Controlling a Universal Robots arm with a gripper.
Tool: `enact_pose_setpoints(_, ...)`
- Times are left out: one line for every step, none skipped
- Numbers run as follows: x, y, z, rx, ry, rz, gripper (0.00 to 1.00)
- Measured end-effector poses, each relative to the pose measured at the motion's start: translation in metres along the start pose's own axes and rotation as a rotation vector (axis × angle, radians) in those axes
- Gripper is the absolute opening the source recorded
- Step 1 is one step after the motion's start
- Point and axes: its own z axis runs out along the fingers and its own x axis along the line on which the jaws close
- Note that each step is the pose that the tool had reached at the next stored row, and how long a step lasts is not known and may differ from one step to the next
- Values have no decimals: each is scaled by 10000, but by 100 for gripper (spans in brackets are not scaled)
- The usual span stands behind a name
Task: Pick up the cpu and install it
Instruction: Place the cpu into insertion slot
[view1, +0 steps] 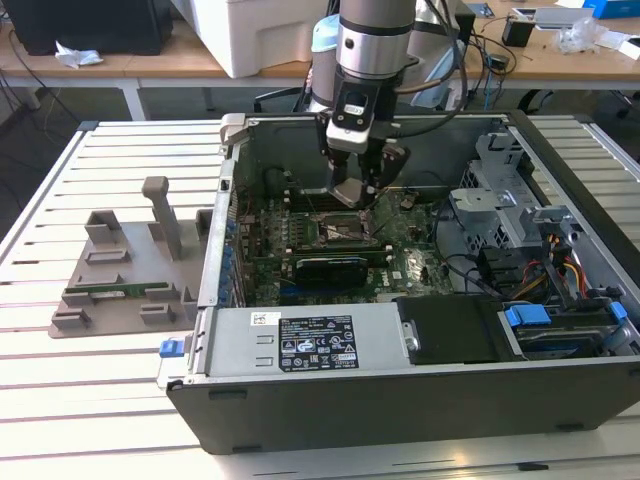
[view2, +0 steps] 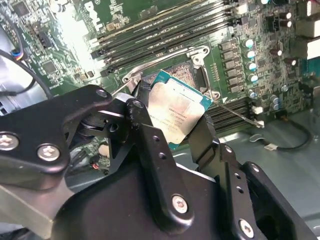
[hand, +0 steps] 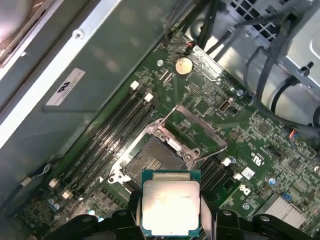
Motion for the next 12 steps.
enact_pose_setpoints(0,0,0,4,3,173,55)
enact_pose_setpoints(0,0,0,6,4,257,55)
enact_pose_setpoints(0,0,0,9,6,376,55)
enact_pose_setpoints(0,0,0,14,9,567,55)
enact_pose_setpoints(0,0,0,18,12,742,55)
enact_pose_setpoints(0,0,0,22,14,909,55)
enact_pose_setpoints(0,0,0,28,16,1094,55)
enact_pose_setpoints(0,0,0,31,18,1234,55)
enact_pose_setpoints(0,0,0,34,20,1339,55)
enact_pose_setpoints(0,0,0,37,21,1431,55)
enact_pose_setpoints(0,0,0,40,22,1547,55)
enact_pose_setpoints(0,0,0,43,22,1642,55)
